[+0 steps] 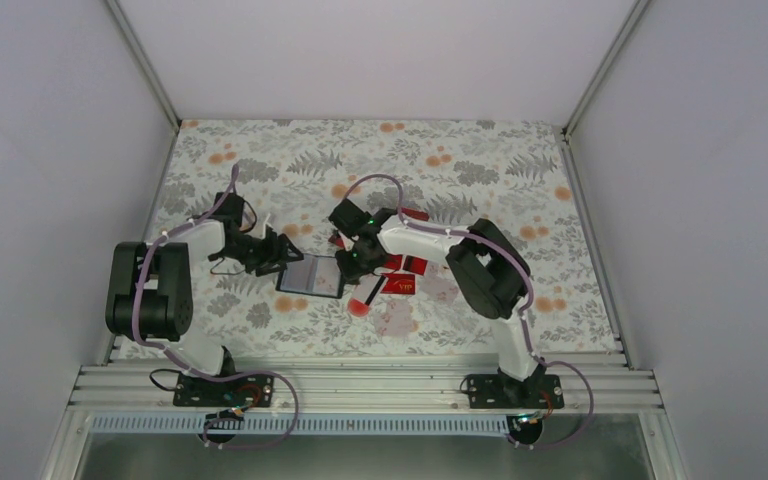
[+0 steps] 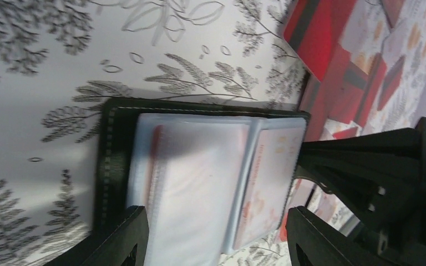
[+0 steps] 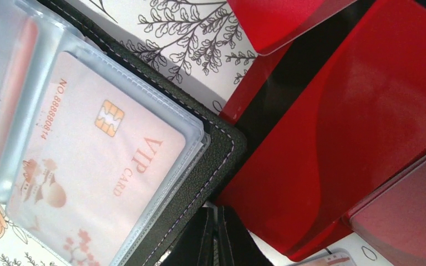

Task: Put the credit cards into the card holder

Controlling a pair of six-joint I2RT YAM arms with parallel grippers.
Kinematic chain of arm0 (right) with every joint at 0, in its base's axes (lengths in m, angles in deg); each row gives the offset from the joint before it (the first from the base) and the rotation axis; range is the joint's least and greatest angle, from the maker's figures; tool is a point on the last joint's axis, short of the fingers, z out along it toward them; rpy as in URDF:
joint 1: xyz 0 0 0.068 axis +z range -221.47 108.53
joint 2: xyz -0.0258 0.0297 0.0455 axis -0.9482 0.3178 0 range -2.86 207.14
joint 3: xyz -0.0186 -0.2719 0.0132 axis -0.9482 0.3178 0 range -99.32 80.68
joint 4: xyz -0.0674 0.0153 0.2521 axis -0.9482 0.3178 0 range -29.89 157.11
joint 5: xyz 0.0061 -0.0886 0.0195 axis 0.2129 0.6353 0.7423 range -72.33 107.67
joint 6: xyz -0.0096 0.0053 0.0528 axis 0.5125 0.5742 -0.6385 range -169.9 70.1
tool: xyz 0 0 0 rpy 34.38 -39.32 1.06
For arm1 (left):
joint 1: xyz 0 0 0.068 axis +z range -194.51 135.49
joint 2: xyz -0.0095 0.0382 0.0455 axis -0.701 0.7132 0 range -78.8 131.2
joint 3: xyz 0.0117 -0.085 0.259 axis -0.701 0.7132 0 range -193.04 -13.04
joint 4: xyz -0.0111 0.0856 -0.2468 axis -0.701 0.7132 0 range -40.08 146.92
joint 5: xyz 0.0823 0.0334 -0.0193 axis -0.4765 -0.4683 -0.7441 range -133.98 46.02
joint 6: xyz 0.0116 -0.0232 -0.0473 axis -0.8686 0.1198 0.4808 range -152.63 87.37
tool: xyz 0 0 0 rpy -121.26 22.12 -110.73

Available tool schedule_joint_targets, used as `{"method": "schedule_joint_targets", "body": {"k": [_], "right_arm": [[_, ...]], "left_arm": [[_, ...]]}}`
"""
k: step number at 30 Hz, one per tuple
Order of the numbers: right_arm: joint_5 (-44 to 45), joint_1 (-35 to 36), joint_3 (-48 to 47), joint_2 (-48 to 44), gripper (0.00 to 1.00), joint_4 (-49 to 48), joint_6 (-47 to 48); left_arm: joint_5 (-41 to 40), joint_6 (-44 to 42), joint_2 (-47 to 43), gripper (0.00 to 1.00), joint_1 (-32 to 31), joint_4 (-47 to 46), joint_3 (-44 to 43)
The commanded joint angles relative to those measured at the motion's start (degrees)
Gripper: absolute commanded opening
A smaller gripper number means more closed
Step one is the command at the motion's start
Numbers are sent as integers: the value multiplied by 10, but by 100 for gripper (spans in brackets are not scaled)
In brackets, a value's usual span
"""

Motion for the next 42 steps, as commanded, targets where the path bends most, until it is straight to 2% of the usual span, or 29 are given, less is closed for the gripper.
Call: {"method": "schedule_joint_targets", "body": {"k": [1,4,6,11,15,21,25,30,36,42], "right_arm": [[-19,4,25,3,4,-21,-12],[-21,4,28,2,4,-26,-14],[-23,4,31,3,4,-29,-15],[-43,4,42,-2,4,-53,-13],[-48,4,48,2,4,-68,-9],[-50,4,56,12,4,-76,-12],[-51,4,62,14,4,-84,-15],[-52,4,57,26,4,-90,-15],[-56,-1,34,51,4,-88,-11],[-58,-11,21,64,4,-89,-8]], "left_arm": [[63,-27,-3,63,-2,7,-13],[78,-32,-11,63,-3,12,-18],[55,-36,-22,63,-3,23,-27],[-86,-16,-81,65,-3,42,-42],[-168,-21,-80,74,-11,53,-35],[-132,-52,14,76,-15,16,-42],[-117,-76,63,78,-17,27,-58],[-74,-73,89,78,-29,16,-44],[11,-57,54,73,-40,9,-25],[51,-24,-20,73,-41,39,-61]]}}
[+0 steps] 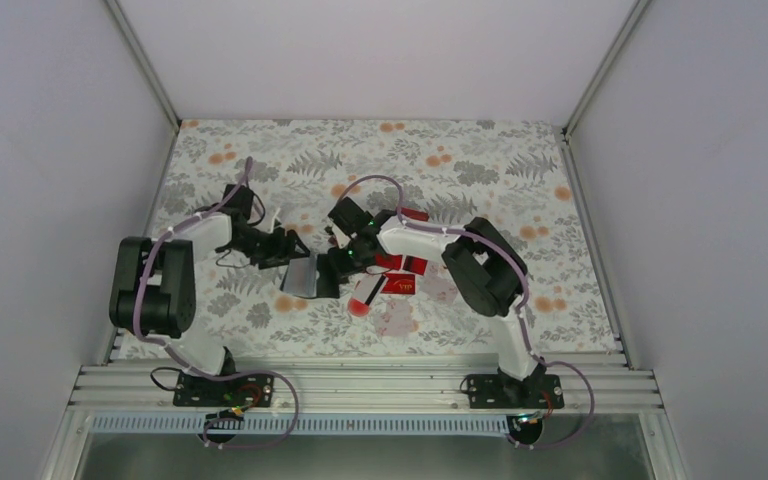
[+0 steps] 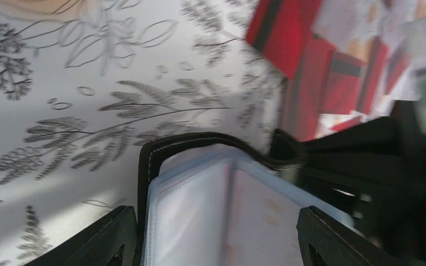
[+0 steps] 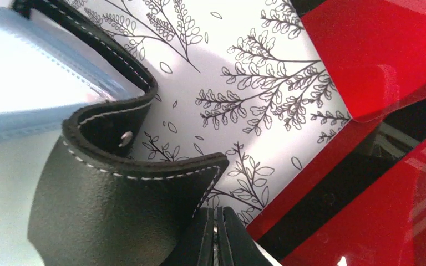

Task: Put the credit cards into the card holder

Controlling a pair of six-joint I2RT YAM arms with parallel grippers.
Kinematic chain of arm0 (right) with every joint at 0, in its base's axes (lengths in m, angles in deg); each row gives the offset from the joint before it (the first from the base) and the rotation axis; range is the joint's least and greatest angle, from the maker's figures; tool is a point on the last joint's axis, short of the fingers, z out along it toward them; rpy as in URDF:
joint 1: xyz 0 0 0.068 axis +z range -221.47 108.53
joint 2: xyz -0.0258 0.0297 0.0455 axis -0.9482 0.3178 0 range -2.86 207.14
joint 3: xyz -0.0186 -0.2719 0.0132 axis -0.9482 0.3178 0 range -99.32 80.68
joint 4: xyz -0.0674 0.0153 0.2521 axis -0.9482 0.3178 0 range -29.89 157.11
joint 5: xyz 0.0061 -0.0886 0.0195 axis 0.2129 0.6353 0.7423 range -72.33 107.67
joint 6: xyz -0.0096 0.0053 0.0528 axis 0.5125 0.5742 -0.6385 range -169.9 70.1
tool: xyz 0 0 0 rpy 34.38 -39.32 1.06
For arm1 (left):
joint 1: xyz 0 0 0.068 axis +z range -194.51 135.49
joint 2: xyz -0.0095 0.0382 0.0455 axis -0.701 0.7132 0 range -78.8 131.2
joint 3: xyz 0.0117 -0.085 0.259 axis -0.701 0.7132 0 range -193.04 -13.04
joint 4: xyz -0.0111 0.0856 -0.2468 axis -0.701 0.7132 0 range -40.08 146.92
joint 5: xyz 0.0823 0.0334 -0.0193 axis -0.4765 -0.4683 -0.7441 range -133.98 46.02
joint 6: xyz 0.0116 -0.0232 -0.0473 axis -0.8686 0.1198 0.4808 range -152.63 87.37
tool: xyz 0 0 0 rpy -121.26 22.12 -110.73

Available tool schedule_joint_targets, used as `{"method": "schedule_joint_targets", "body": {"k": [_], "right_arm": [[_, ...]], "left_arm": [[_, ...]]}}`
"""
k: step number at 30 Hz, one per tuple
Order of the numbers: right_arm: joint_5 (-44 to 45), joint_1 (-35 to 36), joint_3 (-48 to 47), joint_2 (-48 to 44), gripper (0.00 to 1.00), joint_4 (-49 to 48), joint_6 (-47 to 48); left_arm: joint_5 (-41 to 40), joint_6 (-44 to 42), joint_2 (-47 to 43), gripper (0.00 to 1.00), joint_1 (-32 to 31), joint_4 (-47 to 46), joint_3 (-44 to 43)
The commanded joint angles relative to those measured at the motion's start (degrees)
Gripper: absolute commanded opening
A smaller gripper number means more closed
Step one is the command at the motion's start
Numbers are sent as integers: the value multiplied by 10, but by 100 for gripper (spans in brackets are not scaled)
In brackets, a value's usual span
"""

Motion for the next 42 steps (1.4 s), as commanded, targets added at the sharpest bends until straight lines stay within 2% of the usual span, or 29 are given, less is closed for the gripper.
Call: {"method": "schedule_joint_targets", "body": {"k": [1,8,13,18,23,28,32,37,41,42], "right_arm": [[13,-6,7,52,4,-1,0],[-8,-9,4,62,4,-12,1],[-13,-13,5,63,4,-15,-1],[-20,-20,9,50,4,-18,-3],[-24,-27,9,41,4,-18,-7],[-30,-33,8,29,4,-17,-10],[-30,-43,3,6,4,-7,-10],[-35,-51,-6,-32,7,20,-1],[-37,-51,28,-73,15,21,-4],[-47,-52,39,-81,16,17,-5]], "left_arm": [[89,28,-52,73,-6,24,-26],[162,80,-80,72,-13,-14,-20],[160,83,-81,73,-34,-23,2],[162,110,-68,72,-55,-82,56],[158,130,-67,72,-78,-113,68],[170,188,-68,72,-91,-174,77],[118,186,-88,71,-100,-135,52],[-36,149,-144,63,-100,3,4],[-59,127,-167,54,-100,20,27],[-57,124,-164,48,-100,10,34]]}}
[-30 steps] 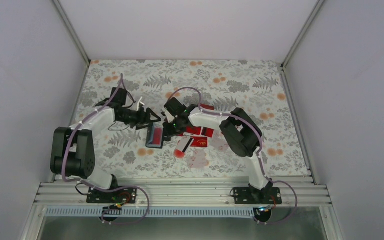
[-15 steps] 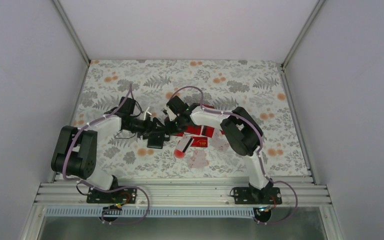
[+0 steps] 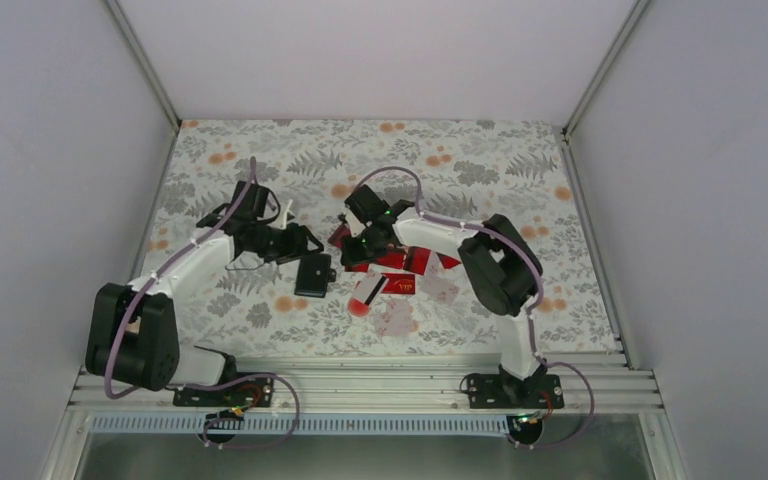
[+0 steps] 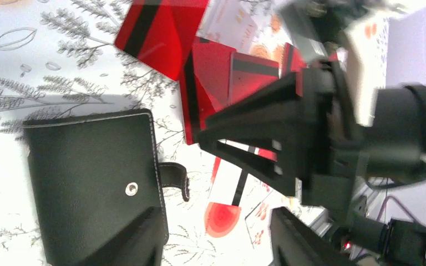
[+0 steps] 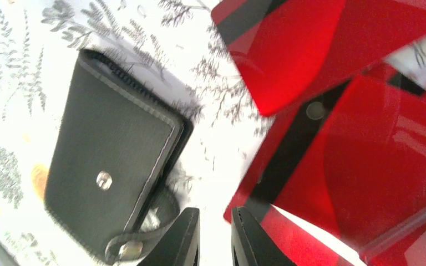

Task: Put the credit cards into the card holder

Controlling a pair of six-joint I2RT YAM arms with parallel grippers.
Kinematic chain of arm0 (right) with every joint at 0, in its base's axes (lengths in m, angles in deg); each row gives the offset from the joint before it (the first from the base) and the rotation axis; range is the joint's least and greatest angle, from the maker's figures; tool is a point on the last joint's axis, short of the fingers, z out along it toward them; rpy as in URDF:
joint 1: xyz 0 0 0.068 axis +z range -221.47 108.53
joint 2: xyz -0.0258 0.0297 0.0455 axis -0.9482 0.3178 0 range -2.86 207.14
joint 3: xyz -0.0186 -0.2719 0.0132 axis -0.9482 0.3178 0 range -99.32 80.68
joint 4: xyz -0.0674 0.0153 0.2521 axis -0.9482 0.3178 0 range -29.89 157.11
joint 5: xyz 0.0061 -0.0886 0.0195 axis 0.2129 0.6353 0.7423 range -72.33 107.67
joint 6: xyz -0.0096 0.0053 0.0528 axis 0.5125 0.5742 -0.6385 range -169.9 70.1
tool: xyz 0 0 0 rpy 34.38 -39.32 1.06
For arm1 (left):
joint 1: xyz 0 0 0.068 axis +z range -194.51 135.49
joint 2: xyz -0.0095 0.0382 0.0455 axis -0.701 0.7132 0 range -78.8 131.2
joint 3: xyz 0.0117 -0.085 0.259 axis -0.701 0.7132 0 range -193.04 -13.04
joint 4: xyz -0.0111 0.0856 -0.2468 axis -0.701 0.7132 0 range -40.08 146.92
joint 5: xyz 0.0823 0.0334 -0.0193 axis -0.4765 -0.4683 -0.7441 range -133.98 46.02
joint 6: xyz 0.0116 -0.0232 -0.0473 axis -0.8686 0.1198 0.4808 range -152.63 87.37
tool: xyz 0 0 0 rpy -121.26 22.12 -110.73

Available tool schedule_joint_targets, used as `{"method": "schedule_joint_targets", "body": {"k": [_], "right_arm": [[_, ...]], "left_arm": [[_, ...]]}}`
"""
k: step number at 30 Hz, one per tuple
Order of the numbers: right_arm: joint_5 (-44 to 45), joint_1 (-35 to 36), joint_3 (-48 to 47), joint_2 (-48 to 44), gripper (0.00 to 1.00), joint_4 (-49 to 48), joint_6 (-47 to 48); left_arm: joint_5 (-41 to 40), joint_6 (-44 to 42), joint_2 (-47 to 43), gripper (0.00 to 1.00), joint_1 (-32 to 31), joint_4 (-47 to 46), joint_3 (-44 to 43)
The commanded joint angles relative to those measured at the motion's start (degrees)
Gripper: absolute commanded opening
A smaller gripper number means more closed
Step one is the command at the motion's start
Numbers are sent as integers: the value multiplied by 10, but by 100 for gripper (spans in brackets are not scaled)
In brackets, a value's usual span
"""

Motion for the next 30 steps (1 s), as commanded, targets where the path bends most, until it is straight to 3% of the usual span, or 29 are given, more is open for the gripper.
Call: {"method": "schedule_joint_targets", "body": {"k": [1,4,7,11,30], "right_arm": [[-22,-3,44,-67,17,7,-2],[-81,-1,78,-96,18,-31,-3],[-129,0,93,-103,19,-60,-11],[-170,2,97,-87,17,-90,-25],[-183,14,49,7,11,-131,-54]], "left_arm": [[-50,-29,-3,42,0,29,25],[-51,-27,19,29,0,3,38],[-67,-31,47,22,-1,1,33],[-96,-43,73,20,0,12,17],[-104,-86,132,18,-3,19,16]]}}
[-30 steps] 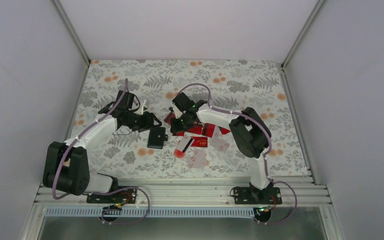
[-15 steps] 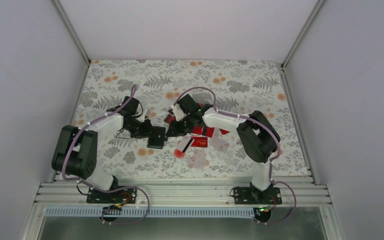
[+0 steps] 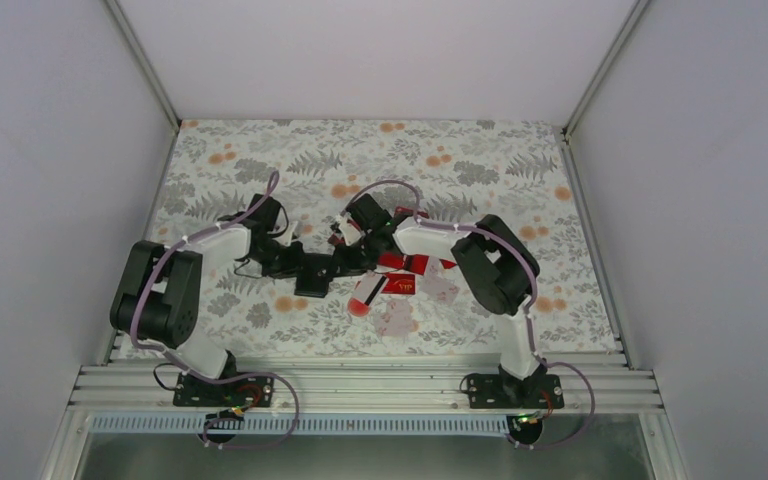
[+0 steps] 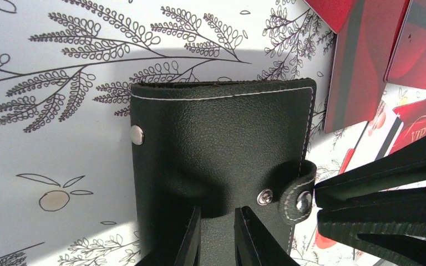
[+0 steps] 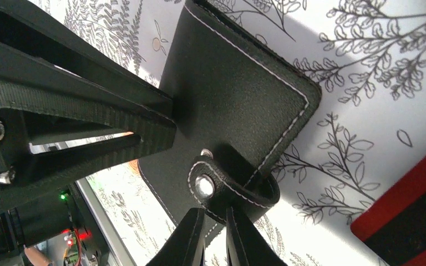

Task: Put the credit cards into the card holder

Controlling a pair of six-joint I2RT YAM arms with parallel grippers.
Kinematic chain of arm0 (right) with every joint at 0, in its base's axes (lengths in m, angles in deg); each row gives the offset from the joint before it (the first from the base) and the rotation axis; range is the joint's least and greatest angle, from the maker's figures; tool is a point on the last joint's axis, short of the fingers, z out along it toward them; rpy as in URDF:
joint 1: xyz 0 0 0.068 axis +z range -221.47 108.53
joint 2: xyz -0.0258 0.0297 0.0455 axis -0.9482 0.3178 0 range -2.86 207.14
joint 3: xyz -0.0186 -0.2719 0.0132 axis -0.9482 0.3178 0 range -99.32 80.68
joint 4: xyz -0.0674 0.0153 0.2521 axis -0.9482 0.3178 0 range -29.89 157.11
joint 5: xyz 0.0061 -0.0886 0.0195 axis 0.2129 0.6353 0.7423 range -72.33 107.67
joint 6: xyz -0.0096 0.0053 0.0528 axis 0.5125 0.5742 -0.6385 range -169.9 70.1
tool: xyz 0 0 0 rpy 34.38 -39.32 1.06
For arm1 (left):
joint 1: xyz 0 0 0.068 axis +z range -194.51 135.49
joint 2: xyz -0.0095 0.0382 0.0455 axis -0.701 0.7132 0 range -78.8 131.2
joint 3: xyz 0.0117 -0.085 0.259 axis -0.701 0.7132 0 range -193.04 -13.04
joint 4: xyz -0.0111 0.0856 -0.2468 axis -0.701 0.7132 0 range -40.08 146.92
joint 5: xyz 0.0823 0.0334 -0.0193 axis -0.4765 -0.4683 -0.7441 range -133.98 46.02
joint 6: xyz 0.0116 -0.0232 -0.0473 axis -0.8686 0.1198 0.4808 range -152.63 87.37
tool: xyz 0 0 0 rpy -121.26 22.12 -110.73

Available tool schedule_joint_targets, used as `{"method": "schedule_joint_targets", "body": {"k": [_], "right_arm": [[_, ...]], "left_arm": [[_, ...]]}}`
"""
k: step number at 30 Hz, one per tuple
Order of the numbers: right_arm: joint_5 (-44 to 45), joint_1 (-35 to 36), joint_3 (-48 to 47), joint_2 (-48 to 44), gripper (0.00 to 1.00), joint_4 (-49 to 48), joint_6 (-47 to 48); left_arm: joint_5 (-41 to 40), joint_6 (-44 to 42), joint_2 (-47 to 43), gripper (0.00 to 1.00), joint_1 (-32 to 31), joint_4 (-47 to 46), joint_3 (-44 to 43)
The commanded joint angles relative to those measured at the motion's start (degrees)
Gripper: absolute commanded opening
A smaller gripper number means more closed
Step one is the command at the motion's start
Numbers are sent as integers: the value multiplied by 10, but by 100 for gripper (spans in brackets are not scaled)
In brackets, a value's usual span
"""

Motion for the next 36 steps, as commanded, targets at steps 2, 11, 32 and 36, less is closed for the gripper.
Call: {"method": "schedule_joint_targets", "body": {"k": [2,11,32,36], "right_arm": [[-8,9,-22,20,11,-23,-7],[-9,10,-35,42,10,-24,-5],[31,10,8,-54,11,-45,11],[32,10,30,-65,11,-55,8]], "left_arm": [[-6,-16,15,18,-4,9,-6],[-5,-14,18,18,-9,5,1],[-44,-6,58,14,-23,4,6],[-67,4,70,13,-38,5,7]]}}
